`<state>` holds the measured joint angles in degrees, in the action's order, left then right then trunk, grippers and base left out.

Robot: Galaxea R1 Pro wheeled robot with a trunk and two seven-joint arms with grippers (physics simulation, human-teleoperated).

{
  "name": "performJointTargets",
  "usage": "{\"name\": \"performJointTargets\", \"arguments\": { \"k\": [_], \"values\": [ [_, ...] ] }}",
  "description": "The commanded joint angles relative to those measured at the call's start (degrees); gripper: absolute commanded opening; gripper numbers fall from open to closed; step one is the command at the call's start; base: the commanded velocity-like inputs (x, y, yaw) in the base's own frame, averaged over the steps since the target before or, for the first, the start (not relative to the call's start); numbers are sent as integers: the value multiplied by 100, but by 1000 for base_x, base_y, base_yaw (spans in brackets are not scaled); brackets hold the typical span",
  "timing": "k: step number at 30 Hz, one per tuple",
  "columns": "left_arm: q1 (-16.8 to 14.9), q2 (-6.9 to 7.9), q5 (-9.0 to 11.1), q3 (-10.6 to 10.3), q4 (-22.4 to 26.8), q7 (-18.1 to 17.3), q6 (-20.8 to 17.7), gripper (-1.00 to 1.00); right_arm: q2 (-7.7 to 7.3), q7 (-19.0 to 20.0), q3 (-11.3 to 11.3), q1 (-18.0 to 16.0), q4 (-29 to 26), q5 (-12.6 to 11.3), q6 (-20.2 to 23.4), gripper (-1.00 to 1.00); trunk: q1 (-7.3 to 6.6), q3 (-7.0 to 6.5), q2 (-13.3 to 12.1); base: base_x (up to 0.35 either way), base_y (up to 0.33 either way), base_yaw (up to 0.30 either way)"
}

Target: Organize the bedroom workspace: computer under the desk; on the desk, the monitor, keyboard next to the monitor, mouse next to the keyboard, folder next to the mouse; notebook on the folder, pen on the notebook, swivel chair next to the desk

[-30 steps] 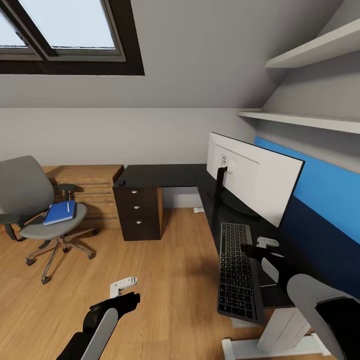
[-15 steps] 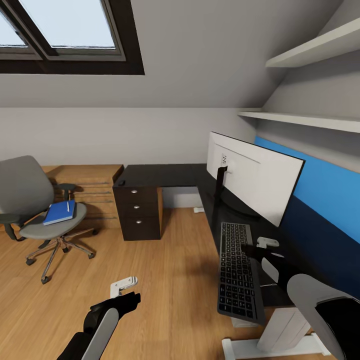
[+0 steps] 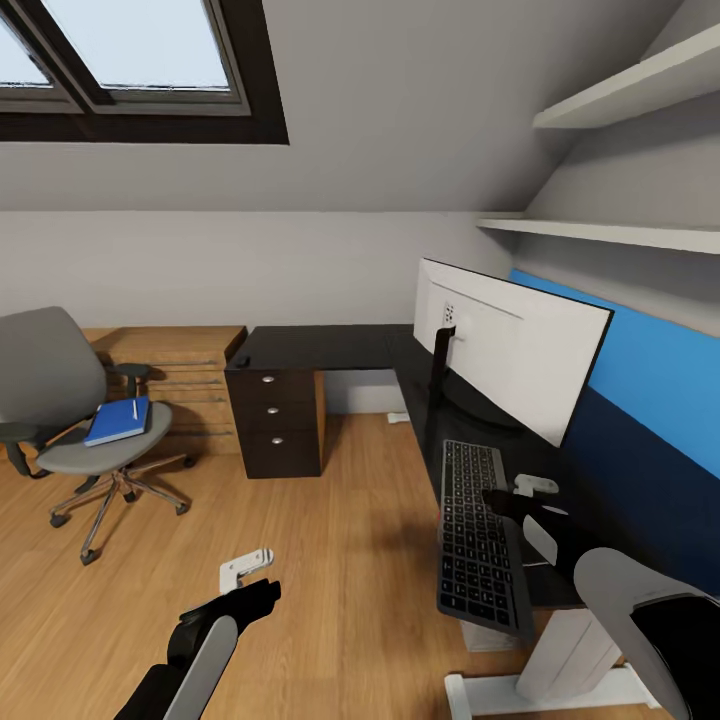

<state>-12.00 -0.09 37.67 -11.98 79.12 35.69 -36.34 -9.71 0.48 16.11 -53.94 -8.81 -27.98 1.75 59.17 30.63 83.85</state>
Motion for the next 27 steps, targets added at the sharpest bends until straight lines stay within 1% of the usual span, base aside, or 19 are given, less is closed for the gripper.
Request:
{"name": "performJointTargets", "arguments": {
  "k": [1,15,21,27],
  "values": [
    [-4,1,56,-6,7,53,-5,100,-4,5,42,-3,-6,-50,18,100,0,6,3,0,0,0],
    [-4,29,56,20,7,34,4,100,2,5,50,-3,-3,-50,18,100,0,6,3,-4,0,0],
    [-4,27,56,21,7,34,4,100,3,5,51,-3,-2,-50,18,100,0,6,3,-220,0,0],
    [-4,34,56,28,7,41,4,100,4,5,50,-3,-1,-50,18,100,0,6,3,-28,0,0]
  ]
}}
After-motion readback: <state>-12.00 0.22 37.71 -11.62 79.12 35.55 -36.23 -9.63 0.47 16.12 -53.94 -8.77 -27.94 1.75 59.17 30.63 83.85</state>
